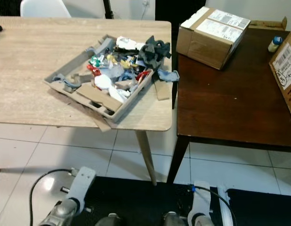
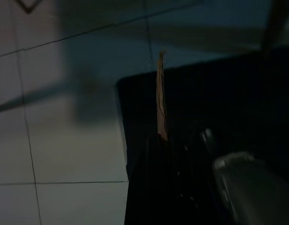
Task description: Picking trash to rubbish bin
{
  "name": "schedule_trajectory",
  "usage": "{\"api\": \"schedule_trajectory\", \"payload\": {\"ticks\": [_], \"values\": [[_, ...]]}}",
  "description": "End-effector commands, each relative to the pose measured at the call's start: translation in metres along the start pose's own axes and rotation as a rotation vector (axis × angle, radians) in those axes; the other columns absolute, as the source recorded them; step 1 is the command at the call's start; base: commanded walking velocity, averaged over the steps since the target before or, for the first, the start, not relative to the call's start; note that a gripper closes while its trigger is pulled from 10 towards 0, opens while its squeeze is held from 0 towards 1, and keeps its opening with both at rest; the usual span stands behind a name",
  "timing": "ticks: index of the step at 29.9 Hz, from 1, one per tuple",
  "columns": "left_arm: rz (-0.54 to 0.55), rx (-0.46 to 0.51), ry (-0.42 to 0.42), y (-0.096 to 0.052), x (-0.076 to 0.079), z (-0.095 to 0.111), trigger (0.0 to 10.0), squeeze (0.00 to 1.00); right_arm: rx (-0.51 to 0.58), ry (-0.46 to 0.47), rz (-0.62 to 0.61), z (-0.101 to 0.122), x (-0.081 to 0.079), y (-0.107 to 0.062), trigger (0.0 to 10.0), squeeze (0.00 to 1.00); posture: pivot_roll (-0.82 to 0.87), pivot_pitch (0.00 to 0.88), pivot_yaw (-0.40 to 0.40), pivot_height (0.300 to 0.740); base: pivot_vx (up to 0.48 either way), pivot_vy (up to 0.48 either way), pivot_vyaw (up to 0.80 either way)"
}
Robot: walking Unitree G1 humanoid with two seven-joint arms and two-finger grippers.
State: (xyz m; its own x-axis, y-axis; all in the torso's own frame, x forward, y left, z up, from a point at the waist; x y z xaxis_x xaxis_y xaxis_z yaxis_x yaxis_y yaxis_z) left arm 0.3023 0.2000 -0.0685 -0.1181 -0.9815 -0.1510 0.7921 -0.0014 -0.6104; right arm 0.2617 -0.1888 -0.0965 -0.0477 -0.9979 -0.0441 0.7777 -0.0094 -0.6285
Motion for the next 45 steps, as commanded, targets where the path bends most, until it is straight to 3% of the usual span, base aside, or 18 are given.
{"api": "schedule_trajectory", "payload": {"ticks": [1, 5, 12, 24, 36, 45], "values": [[0.017, -0.056, -0.022, -0.003, -0.008, -0.016, 10.0, 0.0, -0.048, 0.035, -0.018, -0.016, 0.001, -0.004, 10.0, 0.0, 0.14, 0.23, 0.09, 0.74, 0.0, 0.0, 0.0], [0.036, -0.066, -0.052, -0.003, -0.013, -0.015, 10.0, 0.0, -0.05, 0.034, -0.014, -0.018, -0.002, -0.004, 10.0, 0.0, 0.12, 0.225, 0.103, 0.74, 0.0, 0.0, 0.0], [0.036, -0.061, -0.02, -0.002, -0.013, -0.012, 10.0, 0.0, -0.065, 0.022, -0.01, -0.019, -0.003, -0.004, 10.0, 0.0, 0.13, 0.235, 0.097, 0.74, 0.0, 0.0, 0.0], [0.055, -0.064, -0.045, -0.003, -0.016, -0.015, 10.0, 0.0, -0.082, -0.003, -0.006, -0.022, -0.005, -0.003, 10.0, 0.0, 0.15, 0.228, 0.071, 0.74, 0.0, 0.0, 0.0], [0.093, -0.068, -0.104, -0.002, -0.028, -0.011, 10.0, 0.0, -0.061, -0.008, -0.01, -0.009, -0.005, 0.002, 10.0, 0.0, 0.15, 0.187, 0.071, 0.74, 0.0, 0.0, 0.0], [0.059, -0.058, -0.098, -0.001, -0.018, -0.01, 10.0, 0.0, -0.071, -0.015, 0.007, -0.015, -0.005, -0.001, 10.0, 0.0, 0.14, 0.169, 0.058, 0.74, 0.0, 0.0, 0.0]]}}
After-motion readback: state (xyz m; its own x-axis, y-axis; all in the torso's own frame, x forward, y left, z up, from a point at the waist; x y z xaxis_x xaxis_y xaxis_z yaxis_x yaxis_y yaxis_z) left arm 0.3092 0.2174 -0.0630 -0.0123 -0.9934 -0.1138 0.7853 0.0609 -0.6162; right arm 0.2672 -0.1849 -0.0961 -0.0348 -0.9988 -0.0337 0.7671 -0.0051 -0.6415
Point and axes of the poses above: a point about 5 cm out from each wrist's last joint towards the gripper, its own y axis pointing out of the wrist towards the gripper, its own z axis along the axis of the wrist's last joint, x = y × z, the point moved 6 cm from there along y, pointing out of the wrist towards the gripper, and after that the axes turned 6 degrees about -y, right-handed, at the moved point
